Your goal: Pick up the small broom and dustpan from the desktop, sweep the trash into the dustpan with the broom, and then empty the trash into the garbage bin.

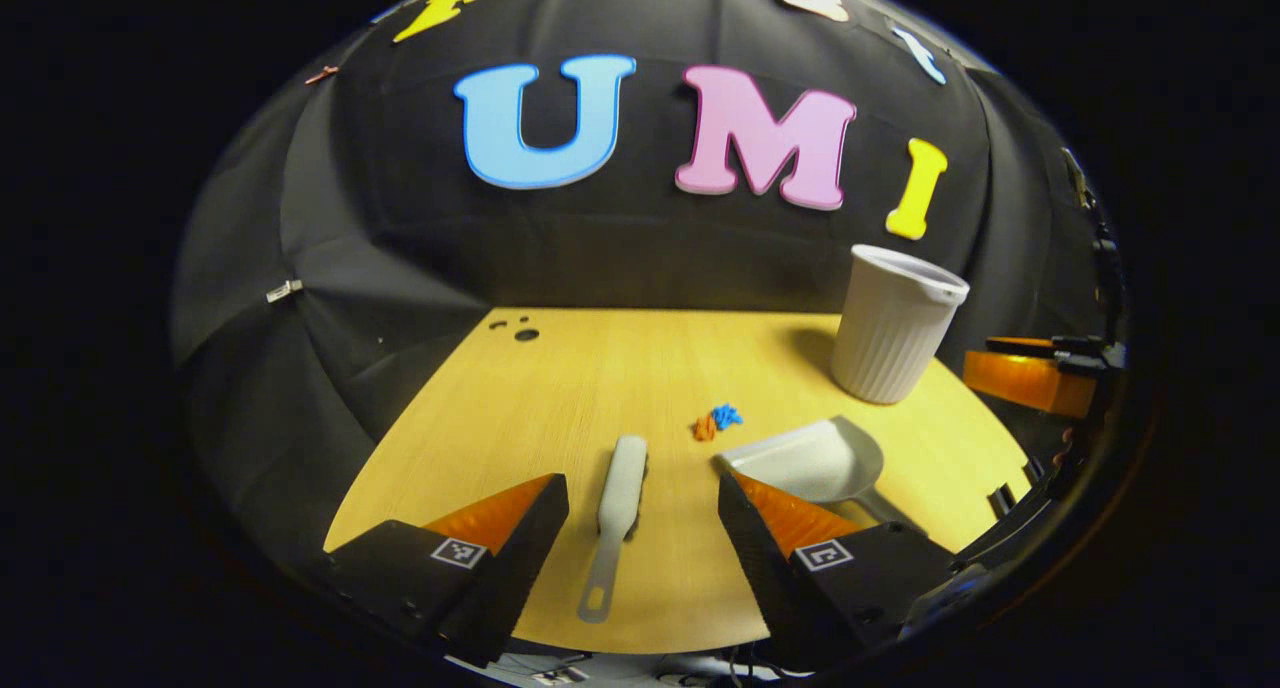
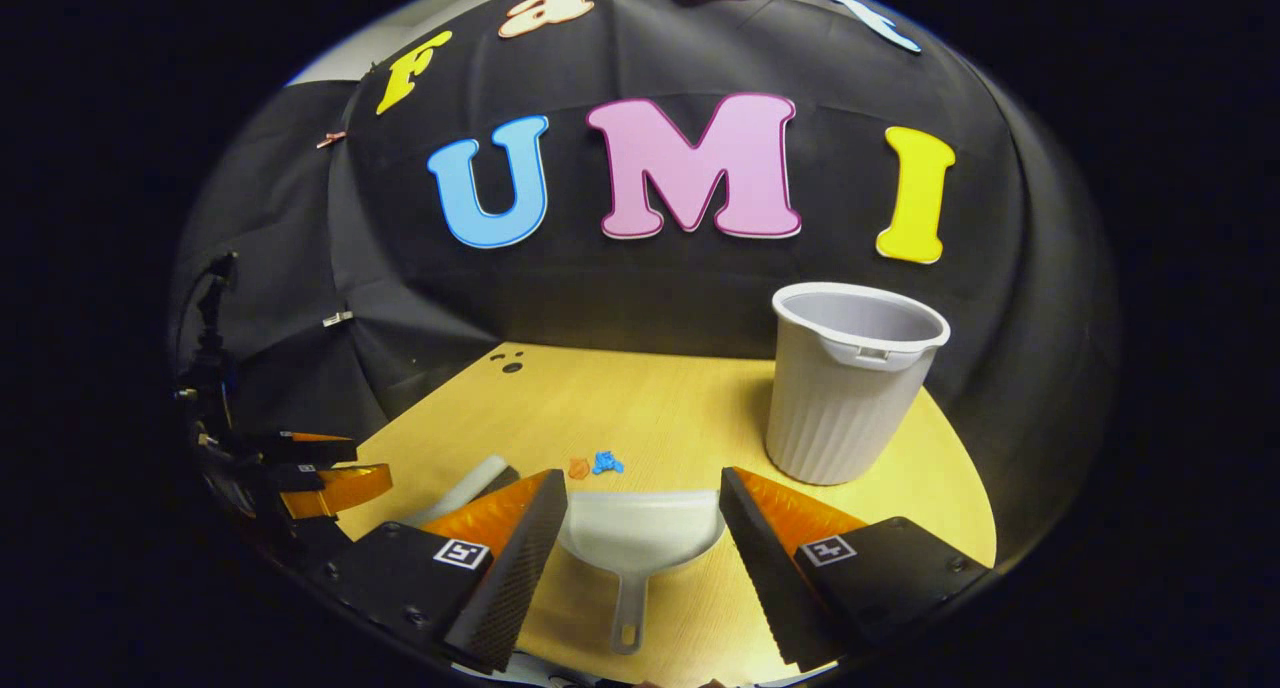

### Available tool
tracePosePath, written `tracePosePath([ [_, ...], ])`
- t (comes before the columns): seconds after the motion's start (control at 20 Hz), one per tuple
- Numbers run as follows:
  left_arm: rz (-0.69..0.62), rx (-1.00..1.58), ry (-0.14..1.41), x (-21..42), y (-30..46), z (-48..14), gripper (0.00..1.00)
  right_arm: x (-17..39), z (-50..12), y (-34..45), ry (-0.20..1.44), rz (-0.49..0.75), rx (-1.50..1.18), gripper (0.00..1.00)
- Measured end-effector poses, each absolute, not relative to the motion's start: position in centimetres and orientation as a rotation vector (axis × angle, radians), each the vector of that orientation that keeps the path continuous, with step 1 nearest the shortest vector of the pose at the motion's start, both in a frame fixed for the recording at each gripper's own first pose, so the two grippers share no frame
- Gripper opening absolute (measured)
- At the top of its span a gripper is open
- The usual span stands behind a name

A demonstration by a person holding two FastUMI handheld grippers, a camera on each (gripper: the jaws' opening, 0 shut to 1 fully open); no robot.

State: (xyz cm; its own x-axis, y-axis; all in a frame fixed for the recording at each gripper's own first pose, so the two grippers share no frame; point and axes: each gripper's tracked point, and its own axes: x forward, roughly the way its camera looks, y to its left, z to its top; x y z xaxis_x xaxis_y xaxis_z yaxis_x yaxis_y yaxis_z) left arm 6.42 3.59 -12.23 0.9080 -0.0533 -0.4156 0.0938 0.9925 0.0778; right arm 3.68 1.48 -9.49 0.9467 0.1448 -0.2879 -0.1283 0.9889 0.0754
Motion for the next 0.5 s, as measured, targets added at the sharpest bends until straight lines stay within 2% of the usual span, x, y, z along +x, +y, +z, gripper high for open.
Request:
tracePosePath([
  [0.2,-0.073,0.097,0.658,8.6,5.1,-18.1,0.96,4.9,-12.4,2.0,0.393,0.174,0.075,0.98],
  [0.5,-0.029,0.089,0.903,11.7,6.5,-24.1,0.91,6.9,-15.1,1.7,0.474,0.182,0.078,0.98],
])
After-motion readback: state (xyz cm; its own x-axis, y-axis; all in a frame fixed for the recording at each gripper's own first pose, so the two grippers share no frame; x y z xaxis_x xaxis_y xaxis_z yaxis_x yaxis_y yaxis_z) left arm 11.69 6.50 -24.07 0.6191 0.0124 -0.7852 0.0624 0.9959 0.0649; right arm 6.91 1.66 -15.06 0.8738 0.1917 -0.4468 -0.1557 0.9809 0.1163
